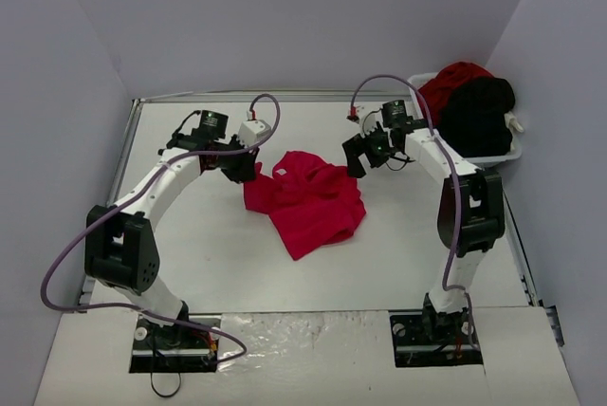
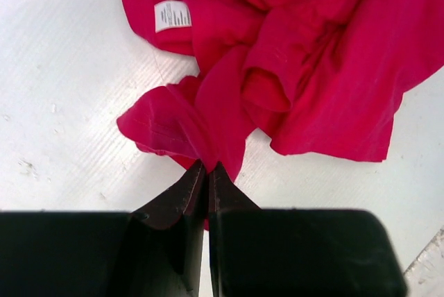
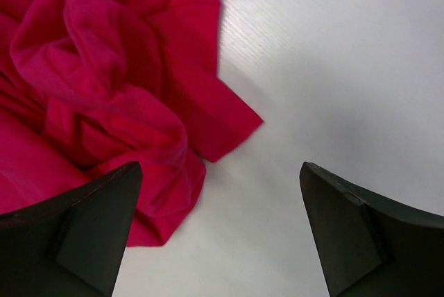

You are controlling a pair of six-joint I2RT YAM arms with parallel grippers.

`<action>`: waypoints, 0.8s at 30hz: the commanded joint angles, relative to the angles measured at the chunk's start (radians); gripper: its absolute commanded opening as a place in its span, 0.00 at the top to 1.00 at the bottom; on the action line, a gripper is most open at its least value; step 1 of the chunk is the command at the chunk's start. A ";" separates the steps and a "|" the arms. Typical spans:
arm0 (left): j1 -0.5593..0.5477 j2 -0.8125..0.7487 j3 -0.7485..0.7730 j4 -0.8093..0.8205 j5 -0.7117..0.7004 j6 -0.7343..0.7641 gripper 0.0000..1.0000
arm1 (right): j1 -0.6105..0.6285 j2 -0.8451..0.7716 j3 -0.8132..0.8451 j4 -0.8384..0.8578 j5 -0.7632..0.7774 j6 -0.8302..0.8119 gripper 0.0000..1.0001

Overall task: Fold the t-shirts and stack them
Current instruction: Flatten out the tshirt

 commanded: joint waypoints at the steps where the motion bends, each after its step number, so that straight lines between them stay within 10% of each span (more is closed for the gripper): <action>1: 0.004 -0.014 -0.001 -0.049 -0.002 0.024 0.98 | 0.032 0.085 0.059 -0.103 -0.114 -0.025 0.07; 5: 0.004 -0.010 0.008 -0.057 -0.002 0.021 0.98 | 0.050 0.148 0.114 -0.145 -0.169 -0.049 0.19; 6: 0.004 -0.010 0.011 -0.057 -0.002 0.023 0.98 | 0.059 0.156 0.122 -0.151 -0.168 -0.054 0.49; 9: 0.004 -0.010 0.016 -0.066 -0.008 0.026 0.98 | 0.063 0.168 0.142 -0.160 -0.137 -0.057 1.00; 16: 0.082 -0.055 0.091 -0.114 -0.133 0.047 0.98 | 0.040 0.001 0.220 -0.160 0.021 -0.040 1.00; 24: 0.436 -0.099 0.359 -0.186 -0.112 0.035 0.98 | -0.115 -0.195 0.352 -0.162 0.096 0.007 1.00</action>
